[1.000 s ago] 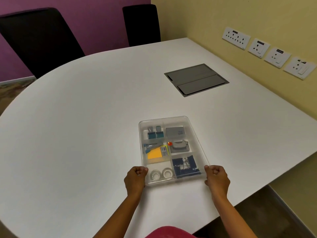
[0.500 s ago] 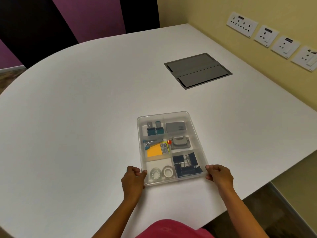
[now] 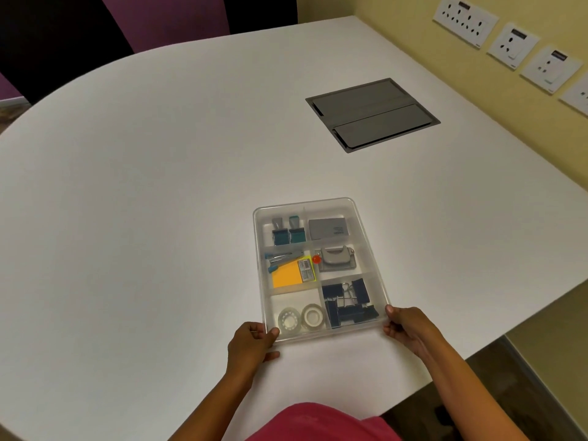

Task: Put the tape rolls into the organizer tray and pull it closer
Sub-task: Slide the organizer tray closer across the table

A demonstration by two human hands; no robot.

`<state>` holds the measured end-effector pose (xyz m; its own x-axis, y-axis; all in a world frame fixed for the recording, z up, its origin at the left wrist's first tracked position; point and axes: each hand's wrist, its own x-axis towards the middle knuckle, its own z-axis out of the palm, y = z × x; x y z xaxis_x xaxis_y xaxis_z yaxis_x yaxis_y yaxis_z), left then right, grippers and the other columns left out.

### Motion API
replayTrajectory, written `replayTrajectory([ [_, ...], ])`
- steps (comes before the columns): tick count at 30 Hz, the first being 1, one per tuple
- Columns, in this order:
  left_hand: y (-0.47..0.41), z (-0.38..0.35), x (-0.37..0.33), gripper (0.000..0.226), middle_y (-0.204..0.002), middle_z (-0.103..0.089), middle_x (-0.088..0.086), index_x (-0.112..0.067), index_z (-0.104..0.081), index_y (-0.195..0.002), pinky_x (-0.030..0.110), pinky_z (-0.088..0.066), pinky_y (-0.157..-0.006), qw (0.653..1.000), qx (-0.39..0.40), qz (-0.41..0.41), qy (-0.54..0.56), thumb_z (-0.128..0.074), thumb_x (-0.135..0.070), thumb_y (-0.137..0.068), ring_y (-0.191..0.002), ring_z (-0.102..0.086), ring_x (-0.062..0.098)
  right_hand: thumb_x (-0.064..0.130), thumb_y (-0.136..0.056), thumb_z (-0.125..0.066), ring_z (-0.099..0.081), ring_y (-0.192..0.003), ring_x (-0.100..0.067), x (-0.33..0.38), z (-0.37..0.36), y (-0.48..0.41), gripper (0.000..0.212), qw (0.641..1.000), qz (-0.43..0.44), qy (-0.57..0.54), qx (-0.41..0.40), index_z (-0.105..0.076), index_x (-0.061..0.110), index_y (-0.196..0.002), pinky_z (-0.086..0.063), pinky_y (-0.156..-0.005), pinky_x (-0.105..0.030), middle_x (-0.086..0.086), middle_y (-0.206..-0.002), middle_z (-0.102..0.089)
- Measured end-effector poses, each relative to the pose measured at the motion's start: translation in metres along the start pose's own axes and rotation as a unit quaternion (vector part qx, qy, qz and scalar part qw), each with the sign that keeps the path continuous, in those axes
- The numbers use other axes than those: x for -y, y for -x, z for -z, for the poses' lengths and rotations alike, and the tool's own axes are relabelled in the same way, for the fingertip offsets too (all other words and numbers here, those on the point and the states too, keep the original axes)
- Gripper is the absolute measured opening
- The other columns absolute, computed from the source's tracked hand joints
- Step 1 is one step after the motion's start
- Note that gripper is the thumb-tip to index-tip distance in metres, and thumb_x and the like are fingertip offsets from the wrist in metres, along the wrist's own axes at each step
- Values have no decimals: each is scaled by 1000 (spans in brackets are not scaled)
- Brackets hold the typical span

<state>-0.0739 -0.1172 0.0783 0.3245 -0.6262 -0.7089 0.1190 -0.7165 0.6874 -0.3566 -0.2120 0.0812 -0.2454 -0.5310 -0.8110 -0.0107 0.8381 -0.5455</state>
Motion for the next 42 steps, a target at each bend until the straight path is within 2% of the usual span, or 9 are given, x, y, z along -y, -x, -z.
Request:
replayTrajectory([
  [4,-9,0,1,14,-74,-61,8,1,-59,-88,42,-58,-85,999,13,29,-24,-68,-10,-84,-51,-69,16,2,-95,-54,-47,-58,-19,1,4,-1,19,999,-13,-25,21,-58,-1,-76,-55,-42,-24,-12,-66,-51],
  [8,-16,0,1,9,-71,-62,8,-2,-59,-82,45,-56,-92,998,18,42,-41,-66,-7,-85,-52,-70,17,3,-96,-53,-48,-57,-18,0,4,-3,21,1000,-14,-8,23,-58,1,-76,-52,-53,-28,-12,-65,-51],
  [15,-19,-1,0,9,-77,-55,10,-3,-54,-85,41,-60,-81,997,35,59,-33,-63,-6,-87,-60,-62,18,2,-95,-55,-50,-61,-20,5,6,-2,15,999,-23,9,34,-59,-1,-80,-51,-62,-31,-14,-71,-53],
  [21,-35,6,-19,18,-69,-58,12,-6,-56,-71,32,-57,-67,996,37,69,-39,-67,-11,-85,-63,-56,21,3,-88,-65,-49,-59,-20,32,9,-6,8,988,20,141,59,-62,-2,-82,-50,-59,-30,-12,-67,-54],
  [26,-69,6,-61,18,-93,-63,21,1,-61,-97,37,-55,-77,998,37,43,-36,-64,-13,-87,-84,-60,29,10,-87,-67,-57,-87,-33,72,-15,-24,24,976,68,201,38,-63,-9,-102,-51,-91,-45,-22,-95,-62],
  [30,-102,3,-103,20,-101,-62,21,0,-58,-99,34,-53,-74,998,21,4,-53,-62,-16,-88,-89,-59,30,14,-86,-69,-55,-75,-29,109,-42,-40,20,969,104,222,20,-61,-4,-88,-51,-89,-43,-25,-94,-60],
  [35,-140,1,-154,30,-101,-57,18,7,-57,-113,36,-52,-78,997,0,-14,-76,-59,-11,-90,-92,-56,29,18,-83,-73,-61,-107,-43,156,-71,-64,43,971,113,211,2,-59,-12,-110,-51,-97,-50,-30,-116,-63],
  [38,-157,-1,-173,30,-107,-58,22,9,-56,-115,42,-52,-92,996,-13,-17,-85,-58,-5,-90,-93,-55,29,25,-82,-74,-63,-100,-36,182,-86,-77,52,972,109,207,3,-56,-11,-115,-52,-96,-50,-29,-117,-63],
  [42,-170,-3,-188,28,-119,-59,26,8,-57,-115,41,-50,-92,995,-21,-29,-90,-57,-5,-90,-95,-54,28,26,-83,-74,-60,-94,-32,212,-102,-93,54,973,116,198,1,-54,-12,-115,-52,-95,-46,-24,-108,-61],
])
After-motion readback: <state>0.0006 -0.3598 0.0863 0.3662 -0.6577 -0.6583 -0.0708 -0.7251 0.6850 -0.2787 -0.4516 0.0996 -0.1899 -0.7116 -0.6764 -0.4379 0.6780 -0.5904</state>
